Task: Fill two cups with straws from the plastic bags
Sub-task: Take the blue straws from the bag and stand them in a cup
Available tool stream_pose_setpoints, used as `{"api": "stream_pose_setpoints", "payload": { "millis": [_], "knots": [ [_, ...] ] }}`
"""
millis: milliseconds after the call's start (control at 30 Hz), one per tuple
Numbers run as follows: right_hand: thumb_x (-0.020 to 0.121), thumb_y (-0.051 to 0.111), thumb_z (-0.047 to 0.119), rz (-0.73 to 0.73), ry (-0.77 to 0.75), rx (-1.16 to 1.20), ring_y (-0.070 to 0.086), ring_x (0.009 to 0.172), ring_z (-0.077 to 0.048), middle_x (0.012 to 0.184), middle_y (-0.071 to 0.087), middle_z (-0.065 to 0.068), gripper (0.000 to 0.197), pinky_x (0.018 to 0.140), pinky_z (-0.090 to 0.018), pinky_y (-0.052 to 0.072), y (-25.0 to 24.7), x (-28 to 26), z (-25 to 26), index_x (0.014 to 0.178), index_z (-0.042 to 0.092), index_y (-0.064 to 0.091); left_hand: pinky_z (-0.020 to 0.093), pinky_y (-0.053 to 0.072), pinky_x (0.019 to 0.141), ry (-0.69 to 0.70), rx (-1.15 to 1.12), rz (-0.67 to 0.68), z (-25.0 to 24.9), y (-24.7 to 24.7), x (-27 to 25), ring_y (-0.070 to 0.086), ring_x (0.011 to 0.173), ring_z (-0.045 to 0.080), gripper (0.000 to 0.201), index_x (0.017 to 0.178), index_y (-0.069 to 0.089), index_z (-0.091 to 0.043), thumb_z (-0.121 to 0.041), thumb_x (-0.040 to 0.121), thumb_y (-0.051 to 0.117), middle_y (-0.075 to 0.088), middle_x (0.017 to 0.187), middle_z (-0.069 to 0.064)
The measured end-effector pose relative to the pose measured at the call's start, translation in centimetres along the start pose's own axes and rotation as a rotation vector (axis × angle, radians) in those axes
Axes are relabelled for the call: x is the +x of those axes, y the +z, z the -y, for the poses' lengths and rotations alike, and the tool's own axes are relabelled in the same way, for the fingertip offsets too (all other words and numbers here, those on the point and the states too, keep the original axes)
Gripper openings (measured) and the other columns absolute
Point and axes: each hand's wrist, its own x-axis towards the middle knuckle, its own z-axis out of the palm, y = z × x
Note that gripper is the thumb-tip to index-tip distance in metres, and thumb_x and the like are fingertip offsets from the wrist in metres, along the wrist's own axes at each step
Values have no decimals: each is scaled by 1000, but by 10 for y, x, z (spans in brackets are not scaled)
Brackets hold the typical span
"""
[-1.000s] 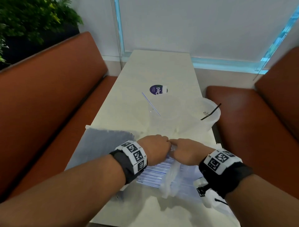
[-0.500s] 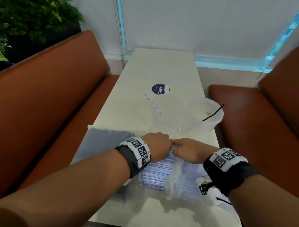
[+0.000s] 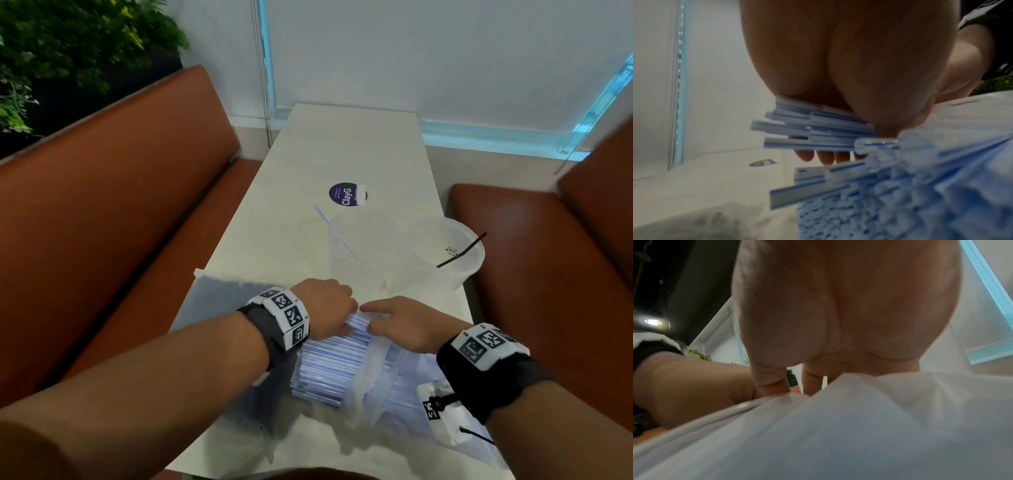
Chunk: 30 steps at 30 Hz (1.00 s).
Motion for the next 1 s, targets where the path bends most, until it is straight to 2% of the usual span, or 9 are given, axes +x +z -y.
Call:
{"api": "stream_pose_setpoints", "payload": {
  "millis": [133, 233, 300, 367, 433, 500, 633, 800, 1000],
  "knots": [
    [88, 60, 32, 9, -24, 18, 54, 121, -7, 133, 62, 14, 43, 98, -25, 39, -1, 2, 0, 130, 41, 63, 33, 38, 66, 9, -51, -3, -5, 2, 6, 63, 96, 26, 34, 120, 64, -17, -41, 98, 55, 60, 105, 2],
    [85, 60, 34, 11, -15, 28, 59, 115, -10, 123, 67, 14, 39, 101, -31, 45, 0, 2, -1, 123, 41, 67, 34, 41, 68, 10, -19, -16, -7, -2, 6, 62, 98, 26, 33, 123, 61, -17, -35, 96, 59, 60, 108, 4],
    [86, 60, 38, 18, -1, 9, 57, 121, -11, 131, 65, 12, 45, 107, -35, 42, 1, 2, -2, 131, 38, 63, 35, 38, 70, 0, 8, -17, -6, -6, 4, 59, 101, 26, 36, 127, 56, -16, -32, 95, 59, 58, 113, 5],
    [88, 61, 41, 17, 13, -15, 48, 132, -9, 145, 54, 14, 54, 112, -31, 35, 1, 1, -2, 141, 35, 55, 35, 38, 67, -27, 35, -8, -3, -8, 1, 58, 92, 25, 30, 125, 52, -15, -26, 97, 55, 60, 111, 6],
    [89, 61, 42, 4, 17, -47, 44, 135, -9, 149, 49, 13, 57, 107, -26, 31, 1, 1, -2, 144, 33, 52, 36, 41, 65, -42, 68, -12, 2, -8, -4, 54, 80, 25, 25, 123, 48, -14, -18, 98, 49, 61, 105, 6],
    [90, 60, 41, -11, 21, -70, 45, 133, -10, 148, 50, 10, 55, 102, -25, 31, 1, 1, -3, 144, 33, 51, 37, 43, 70, -32, 108, -32, 10, -9, -9, 59, 85, 26, 27, 127, 46, -17, -19, 100, 47, 60, 107, 6],
    [90, 61, 43, -28, 48, -93, 45, 134, -12, 148, 50, 8, 55, 108, -29, 32, 4, 1, -4, 143, 33, 51, 35, 35, 74, -36, 141, -68, 28, -6, -23, 61, 100, 27, 32, 131, 49, -23, -40, 103, 47, 60, 112, 5],
    [90, 63, 47, -48, 86, -64, 45, 134, -11, 149, 49, 9, 54, 108, -27, 32, 7, -5, -9, 141, 35, 51, 33, 33, 78, -99, 162, -33, 67, -9, -43, 62, 100, 27, 22, 122, 50, -22, -26, 101, 45, 64, 113, 3],
    [76, 59, 81, -154, 84, 60, 51, 126, -7, 135, 55, 16, 72, 107, -29, 36, 7, -15, -4, 136, 41, 55, 36, 43, 88, -171, 82, -2, 111, -6, -73, 60, 105, 26, 21, 120, 51, -23, -27, 101, 43, 63, 118, 3]
  ]
}}
